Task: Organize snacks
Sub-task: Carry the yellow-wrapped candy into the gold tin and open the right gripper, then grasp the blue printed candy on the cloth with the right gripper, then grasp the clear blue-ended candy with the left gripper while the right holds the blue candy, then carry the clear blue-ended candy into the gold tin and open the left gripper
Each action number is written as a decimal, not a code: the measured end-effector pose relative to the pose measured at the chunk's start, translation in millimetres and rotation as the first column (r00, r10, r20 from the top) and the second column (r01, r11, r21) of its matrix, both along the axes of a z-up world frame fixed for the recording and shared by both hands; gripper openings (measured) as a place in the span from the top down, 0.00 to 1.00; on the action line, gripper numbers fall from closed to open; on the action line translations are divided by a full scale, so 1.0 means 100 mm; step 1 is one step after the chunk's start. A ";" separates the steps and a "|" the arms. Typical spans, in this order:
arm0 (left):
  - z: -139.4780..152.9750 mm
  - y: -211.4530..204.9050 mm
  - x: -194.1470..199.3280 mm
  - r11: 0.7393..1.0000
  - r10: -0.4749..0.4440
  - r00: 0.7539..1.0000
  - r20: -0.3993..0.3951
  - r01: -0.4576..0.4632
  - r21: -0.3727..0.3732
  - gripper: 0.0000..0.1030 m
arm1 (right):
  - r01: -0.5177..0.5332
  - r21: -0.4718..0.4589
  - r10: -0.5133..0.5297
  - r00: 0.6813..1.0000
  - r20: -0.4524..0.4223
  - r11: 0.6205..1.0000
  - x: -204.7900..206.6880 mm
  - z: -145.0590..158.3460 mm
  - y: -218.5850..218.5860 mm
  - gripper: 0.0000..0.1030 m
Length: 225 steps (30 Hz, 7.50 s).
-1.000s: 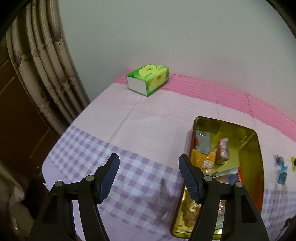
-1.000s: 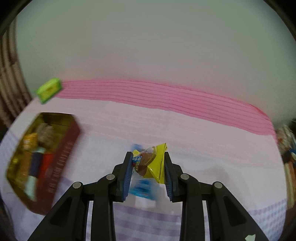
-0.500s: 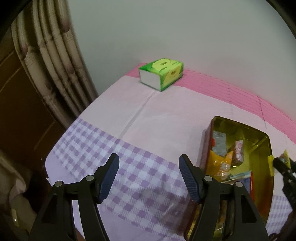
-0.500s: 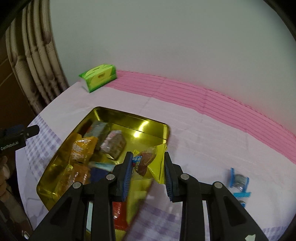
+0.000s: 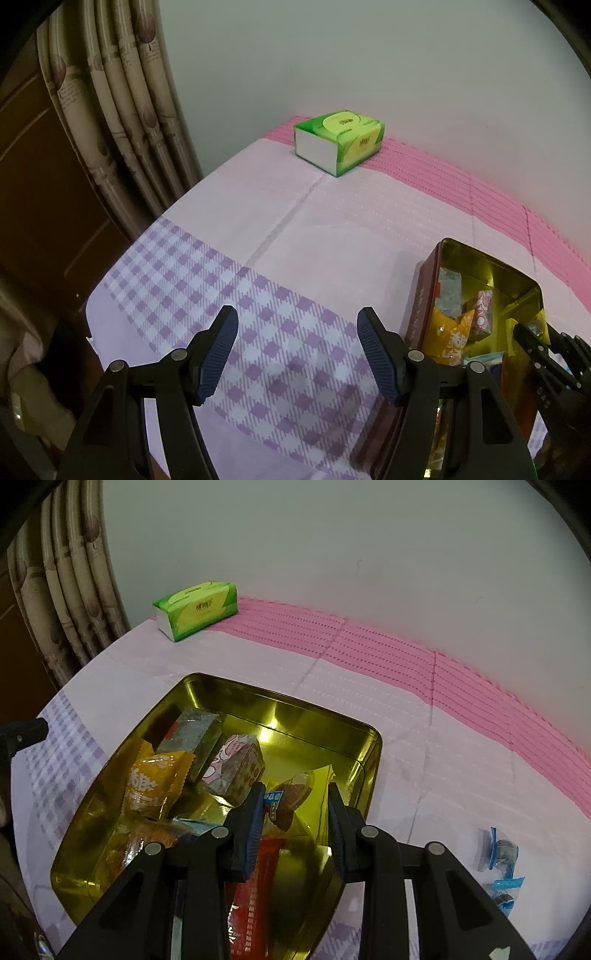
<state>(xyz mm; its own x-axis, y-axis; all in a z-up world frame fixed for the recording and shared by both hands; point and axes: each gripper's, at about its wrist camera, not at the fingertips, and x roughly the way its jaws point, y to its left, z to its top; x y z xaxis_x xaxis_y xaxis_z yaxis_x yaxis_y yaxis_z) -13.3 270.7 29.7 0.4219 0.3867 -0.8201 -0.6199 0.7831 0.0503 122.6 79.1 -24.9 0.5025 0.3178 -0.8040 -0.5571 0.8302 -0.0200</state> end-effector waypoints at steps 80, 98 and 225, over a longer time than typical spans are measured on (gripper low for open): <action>-0.24 -0.64 0.21 0.981 -0.184 0.980 -0.077 0.188 0.055 0.34 | 0.419 0.016 -0.419 0.908 0.017 0.908 0.21 -0.42 -2.53 0.69; 0.03 -1.92 0.78 0.878 -0.477 0.878 -0.047 0.478 0.030 0.34 | 0.502 -0.011 -0.501 0.865 0.034 0.865 0.43 -0.45 -3.26 0.69; -0.29 -1.48 1.21 0.914 -0.404 0.911 -0.086 0.398 -0.079 0.68 | 0.496 0.013 -0.496 0.868 0.015 0.868 0.44 -0.43 -3.36 0.67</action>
